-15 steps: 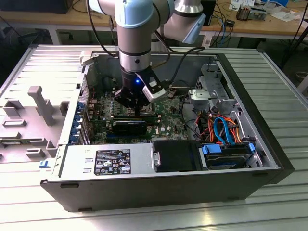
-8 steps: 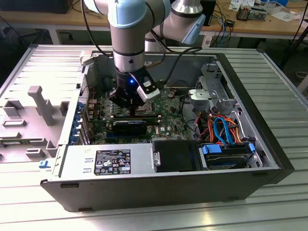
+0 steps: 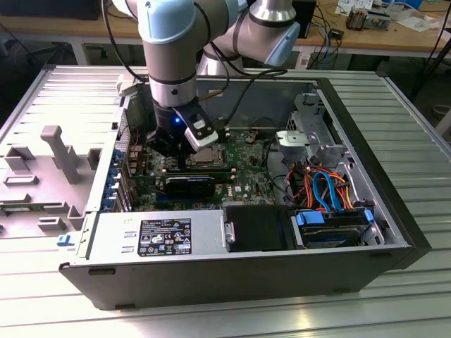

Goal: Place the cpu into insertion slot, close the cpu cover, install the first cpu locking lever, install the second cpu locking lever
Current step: 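Install the second cpu locking lever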

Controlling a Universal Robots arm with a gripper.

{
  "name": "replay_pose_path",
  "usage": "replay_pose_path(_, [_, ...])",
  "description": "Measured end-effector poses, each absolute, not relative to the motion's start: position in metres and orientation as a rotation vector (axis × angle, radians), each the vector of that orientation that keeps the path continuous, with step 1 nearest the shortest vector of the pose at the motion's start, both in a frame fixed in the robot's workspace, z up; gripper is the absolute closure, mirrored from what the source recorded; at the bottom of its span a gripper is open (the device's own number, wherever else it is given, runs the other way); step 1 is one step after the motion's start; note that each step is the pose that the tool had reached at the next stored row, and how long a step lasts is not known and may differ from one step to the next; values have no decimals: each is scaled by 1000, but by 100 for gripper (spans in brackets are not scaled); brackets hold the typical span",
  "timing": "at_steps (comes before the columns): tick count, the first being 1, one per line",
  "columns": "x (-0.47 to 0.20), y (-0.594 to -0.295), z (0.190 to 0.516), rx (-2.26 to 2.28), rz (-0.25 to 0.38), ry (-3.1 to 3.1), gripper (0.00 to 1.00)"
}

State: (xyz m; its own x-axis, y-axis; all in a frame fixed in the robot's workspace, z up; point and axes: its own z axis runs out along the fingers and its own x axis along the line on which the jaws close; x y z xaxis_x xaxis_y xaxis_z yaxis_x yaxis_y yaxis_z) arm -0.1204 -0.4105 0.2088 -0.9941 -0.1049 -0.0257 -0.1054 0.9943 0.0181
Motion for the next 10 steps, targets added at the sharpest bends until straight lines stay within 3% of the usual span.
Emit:
replay_pose_path(7, [-122, -420, 209, -169, 85, 3109, 89])
replay_pose_path(10, [-122, -424, 209, -172, 164, 3103, 89])
